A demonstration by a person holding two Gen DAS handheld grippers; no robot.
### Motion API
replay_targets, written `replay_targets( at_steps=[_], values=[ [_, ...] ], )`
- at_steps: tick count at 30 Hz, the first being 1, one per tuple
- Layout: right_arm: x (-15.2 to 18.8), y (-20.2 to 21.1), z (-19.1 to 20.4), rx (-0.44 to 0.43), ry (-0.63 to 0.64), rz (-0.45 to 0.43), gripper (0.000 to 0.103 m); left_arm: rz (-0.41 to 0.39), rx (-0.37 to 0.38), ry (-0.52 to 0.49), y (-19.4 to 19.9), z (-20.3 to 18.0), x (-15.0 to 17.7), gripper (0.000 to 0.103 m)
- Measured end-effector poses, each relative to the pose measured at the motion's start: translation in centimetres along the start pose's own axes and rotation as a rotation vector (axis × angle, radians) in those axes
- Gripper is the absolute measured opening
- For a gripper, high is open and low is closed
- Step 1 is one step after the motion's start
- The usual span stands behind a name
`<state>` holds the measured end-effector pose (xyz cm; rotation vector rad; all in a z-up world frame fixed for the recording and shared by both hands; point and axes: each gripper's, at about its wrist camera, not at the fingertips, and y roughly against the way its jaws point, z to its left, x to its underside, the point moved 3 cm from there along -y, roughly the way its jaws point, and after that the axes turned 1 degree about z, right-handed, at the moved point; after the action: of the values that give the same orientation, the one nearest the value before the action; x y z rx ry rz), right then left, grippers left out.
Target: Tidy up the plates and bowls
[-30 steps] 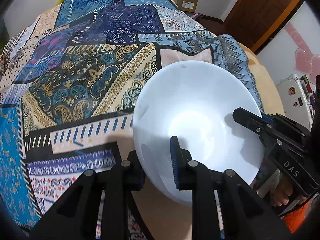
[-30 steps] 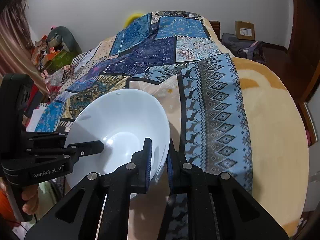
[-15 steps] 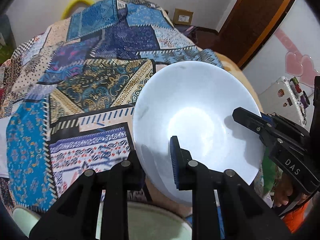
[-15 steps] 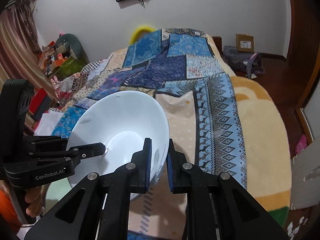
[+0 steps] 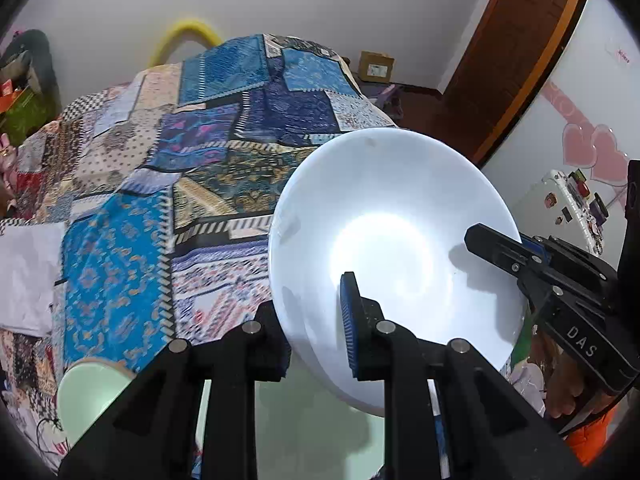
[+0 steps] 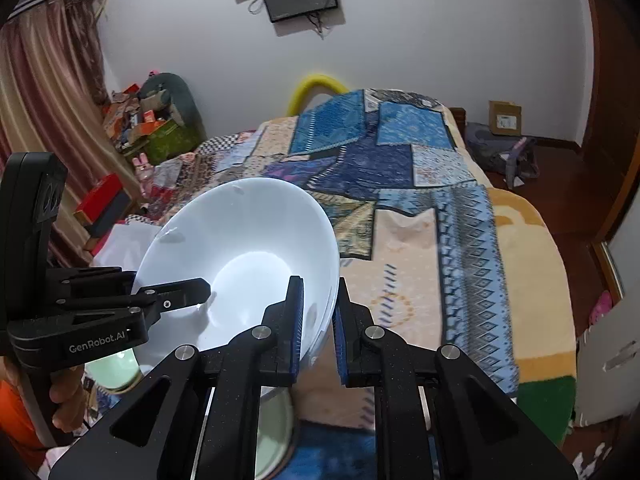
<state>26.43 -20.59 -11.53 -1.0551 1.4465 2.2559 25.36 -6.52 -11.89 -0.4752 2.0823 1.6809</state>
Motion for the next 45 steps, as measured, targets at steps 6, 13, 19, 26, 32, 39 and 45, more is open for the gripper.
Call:
replay_targets(
  at_steps=[6,13,19,26,32,39,45],
  values=[
    [0.5,0.6,3.7,-0.031,0.03,-0.012,0.013,-0.032,-0.025,0.021,3.5,2.4,2.0,0.021],
    [1.2,0.3,8.5,-0.088,0.075,-0.01,0.013,-0.065,-0.057,0.077,7.4,6.8,4.7,0.021],
    [2.1,-0.6,12.4,-0.138,0.124,0.011,0.013,-0.078,-0.085,0.125,9.5,10.4,7.3,0.021],
    [3.0,-2.4,16.1,-0.19,0.151,0.039,0.013,-0.074,-0.114,0.18,10.9,14.2,9.8,0.021],
    [3.8,-4.1,18.6,-0.236,0.16,0.072,0.012,-0.068,-0.148,0.213,11.5,17.2,11.5,0.021],
    [5.3,-6.2,20.7,-0.258,0.178,0.129,0.013,-0.039,-0.161,0.241,10.2,19.7,13.1,0.021],
    [6.8,-8.1,20.8,-0.261,0.158,0.185,0.013,0.01,-0.157,0.256,8.0,21.0,14.5,0.021]
  ],
)
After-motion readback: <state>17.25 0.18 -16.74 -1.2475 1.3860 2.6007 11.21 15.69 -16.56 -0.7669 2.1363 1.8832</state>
